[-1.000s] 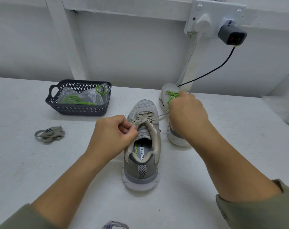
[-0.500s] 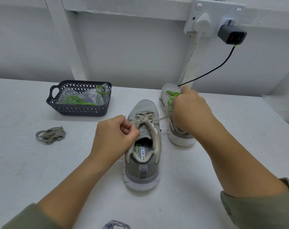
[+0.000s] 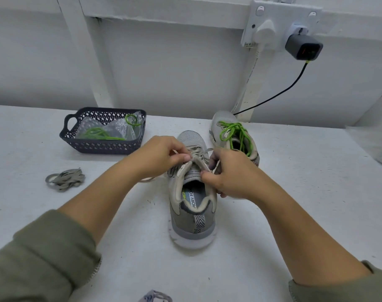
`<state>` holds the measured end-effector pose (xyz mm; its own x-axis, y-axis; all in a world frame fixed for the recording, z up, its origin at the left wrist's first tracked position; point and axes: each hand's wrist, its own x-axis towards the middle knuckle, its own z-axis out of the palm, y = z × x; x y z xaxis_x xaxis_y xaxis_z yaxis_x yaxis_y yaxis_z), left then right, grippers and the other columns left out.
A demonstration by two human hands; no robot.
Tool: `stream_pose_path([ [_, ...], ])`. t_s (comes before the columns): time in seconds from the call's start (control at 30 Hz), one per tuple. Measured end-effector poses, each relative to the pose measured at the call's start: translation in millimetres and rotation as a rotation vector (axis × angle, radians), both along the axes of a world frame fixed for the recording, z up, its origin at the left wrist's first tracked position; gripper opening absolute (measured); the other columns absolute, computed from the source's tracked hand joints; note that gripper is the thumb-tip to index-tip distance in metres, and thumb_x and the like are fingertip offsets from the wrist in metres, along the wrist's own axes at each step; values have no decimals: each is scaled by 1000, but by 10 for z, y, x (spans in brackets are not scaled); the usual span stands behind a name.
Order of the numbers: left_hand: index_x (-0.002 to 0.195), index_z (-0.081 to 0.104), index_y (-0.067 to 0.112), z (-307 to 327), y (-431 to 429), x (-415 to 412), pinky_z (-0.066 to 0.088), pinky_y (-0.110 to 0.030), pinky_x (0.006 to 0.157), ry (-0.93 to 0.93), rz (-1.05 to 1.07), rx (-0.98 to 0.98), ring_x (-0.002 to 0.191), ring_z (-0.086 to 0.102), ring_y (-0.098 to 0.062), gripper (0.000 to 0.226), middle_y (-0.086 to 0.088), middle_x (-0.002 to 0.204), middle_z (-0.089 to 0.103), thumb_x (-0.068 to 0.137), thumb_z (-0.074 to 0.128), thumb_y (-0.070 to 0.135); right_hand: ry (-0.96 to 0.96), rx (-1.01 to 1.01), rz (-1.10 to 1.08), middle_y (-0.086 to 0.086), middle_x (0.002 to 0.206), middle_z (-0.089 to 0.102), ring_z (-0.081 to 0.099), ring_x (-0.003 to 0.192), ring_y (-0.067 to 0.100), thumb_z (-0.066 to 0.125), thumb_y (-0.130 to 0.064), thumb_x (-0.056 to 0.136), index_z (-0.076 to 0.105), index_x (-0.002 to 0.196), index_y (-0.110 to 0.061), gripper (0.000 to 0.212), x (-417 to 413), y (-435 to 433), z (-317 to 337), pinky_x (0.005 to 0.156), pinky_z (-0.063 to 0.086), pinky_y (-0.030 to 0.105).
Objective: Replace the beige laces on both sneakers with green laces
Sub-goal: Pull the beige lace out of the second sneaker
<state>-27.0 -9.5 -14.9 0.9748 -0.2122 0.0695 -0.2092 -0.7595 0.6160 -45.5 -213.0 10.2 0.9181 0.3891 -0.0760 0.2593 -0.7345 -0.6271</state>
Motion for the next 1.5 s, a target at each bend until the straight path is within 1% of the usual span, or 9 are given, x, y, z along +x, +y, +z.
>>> stream_pose_path([
  [0.17,88,57,15,-111,-31,63,41,-26,71,-104,49,72,84,56,-15,10,1,94,59,95,52,21,5,100,-31,3,63,64,65,50,20,67,-27,83,52,87,-12,21,-18,-27,-94,40,44,21],
  [0.4,109,63,28,-193,-43,21,49,-21,67,76,177,-437,72,58,-7,17,3,97,64,99,50,24,-64,93,-62,0,67,62,63,60,19,68,-31,79,53,84,-19,19,-20,-9,-154,60,55,36],
  [0.53,94,74,29,-75,54,25,52,-26,78,-56,28,-82,83,65,-10,9,9,95,69,89,67,29,-82,87,-71,-3,65,61,59,56,14,67,-29,79,53,83,-19,18,-20,11,-167,56,51,31],
  [0.67,90,58,14,-193,-42,54,52,-17,58,-53,327,-362,67,65,-4,13,-3,81,66,99,50,16,-88,80,-76,-2,66,62,58,57,12,67,-29,79,53,84,-19,18,-20,7,-180,50,43,22],
  [0.77,95,55,16,-316,-104,76,54,-27,71,-39,567,-405,81,63,-13,15,-5,98,64,101,42,20,-93,71,-73,-2,67,63,59,61,13,67,-30,79,53,84,-19,18,-18,4,-185,50,39,19],
  [0.9,120,63,31,-125,-32,39,46,-13,83,-58,175,-339,100,57,1,25,13,114,60,100,48,32,-99,77,-79,-2,66,63,58,59,13,67,-30,77,53,82,-19,19,-9,11,-193,48,38,18],
  [1.1,86,76,24,13,-1,25,53,-25,76,3,87,-119,81,69,-6,14,5,84,74,91,63,28,-148,67,-134,-2,69,61,55,65,14,65,-30,77,50,81,-19,19,-36,48,-222,50,37,20],
  [1.33,94,51,5,-92,-179,49,53,-21,45,417,674,-1341,57,65,-17,22,-11,69,68,96,32,-3,-215,63,-206,2,72,59,56,72,23,58,-26,81,46,86,-15,16,-122,97,-263,57,37,28],
  [1.5,110,62,22,-12,-52,-57,48,-10,65,51,212,-567,91,55,-13,41,-4,119,61,80,51,-4,-235,84,-249,1,72,58,56,73,23,59,-27,82,45,86,-16,18,-156,124,-283,59,37,28],
])
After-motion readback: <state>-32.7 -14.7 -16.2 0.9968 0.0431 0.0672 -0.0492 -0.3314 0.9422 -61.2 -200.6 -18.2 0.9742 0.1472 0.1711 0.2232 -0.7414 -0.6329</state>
